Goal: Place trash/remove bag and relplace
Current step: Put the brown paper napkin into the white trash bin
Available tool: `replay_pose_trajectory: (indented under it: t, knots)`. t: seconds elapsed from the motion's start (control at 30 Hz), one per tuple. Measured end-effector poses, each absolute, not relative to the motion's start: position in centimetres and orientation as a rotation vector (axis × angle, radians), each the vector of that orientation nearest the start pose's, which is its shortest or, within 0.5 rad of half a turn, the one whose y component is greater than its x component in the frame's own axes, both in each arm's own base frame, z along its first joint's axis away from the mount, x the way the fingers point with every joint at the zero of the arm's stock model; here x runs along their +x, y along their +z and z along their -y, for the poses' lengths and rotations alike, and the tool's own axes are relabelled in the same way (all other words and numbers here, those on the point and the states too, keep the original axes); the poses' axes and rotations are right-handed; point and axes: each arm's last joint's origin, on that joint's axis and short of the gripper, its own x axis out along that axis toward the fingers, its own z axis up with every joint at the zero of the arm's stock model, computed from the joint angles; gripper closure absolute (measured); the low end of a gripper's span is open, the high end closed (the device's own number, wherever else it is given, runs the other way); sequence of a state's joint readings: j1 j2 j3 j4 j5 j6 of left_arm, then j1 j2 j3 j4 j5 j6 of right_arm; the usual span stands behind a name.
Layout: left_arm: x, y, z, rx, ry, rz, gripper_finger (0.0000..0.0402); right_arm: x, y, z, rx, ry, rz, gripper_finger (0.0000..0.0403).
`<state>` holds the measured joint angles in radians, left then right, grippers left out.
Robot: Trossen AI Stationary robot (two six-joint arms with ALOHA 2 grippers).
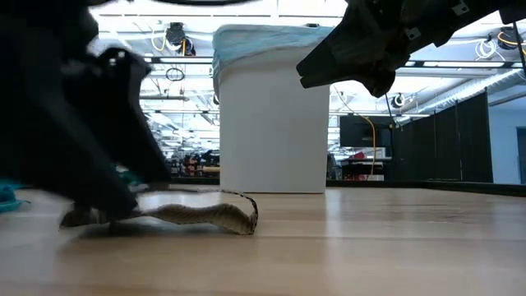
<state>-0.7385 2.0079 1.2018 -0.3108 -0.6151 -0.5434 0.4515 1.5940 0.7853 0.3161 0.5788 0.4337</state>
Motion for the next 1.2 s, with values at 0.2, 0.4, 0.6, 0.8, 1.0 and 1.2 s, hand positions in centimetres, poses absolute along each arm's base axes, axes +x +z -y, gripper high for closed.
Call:
replay_pose_trajectory:
  t: [0.2, 0.4, 0.6, 0.8, 1.0, 1.2]
  knots:
    - [30.3, 11.1, 22.8, 0.232, 0.320, -0.832, 0.0199, 29.5, 18.8, -12.5, 0.202, -0.216, -0.391, 0.0268]
    - [31.5, 10.4, 19.2, 0.289, 0.446, -0.879, 0.0384, 29.4, 18.8, -12.6, 0.209, -0.215, -0.391, 0.0268]
    - [31.9, 12.4, 18.4, 0.327, 0.467, -0.846, 0.0400, 29.4, 18.8, -12.7, 0.224, -0.213, -0.394, 0.0268]
    - [30.6, 16.3, 18.8, 0.360, 0.490, -0.753, 0.0401, 29.2, 18.7, -13.0, 0.219, -0.204, -0.396, 0.0272]
    - [28.7, 20.7, 18.8, 0.369, 0.519, -0.635, 0.0401, 29.2, 18.7, -13.0, 0.219, -0.204, -0.396, 0.0288]
    - [26.9, 24.9, 18.4, 0.402, 0.521, -0.535, 0.0401, 29.2, 18.7, -13.0, 0.211, -0.203, -0.398, 0.0302]
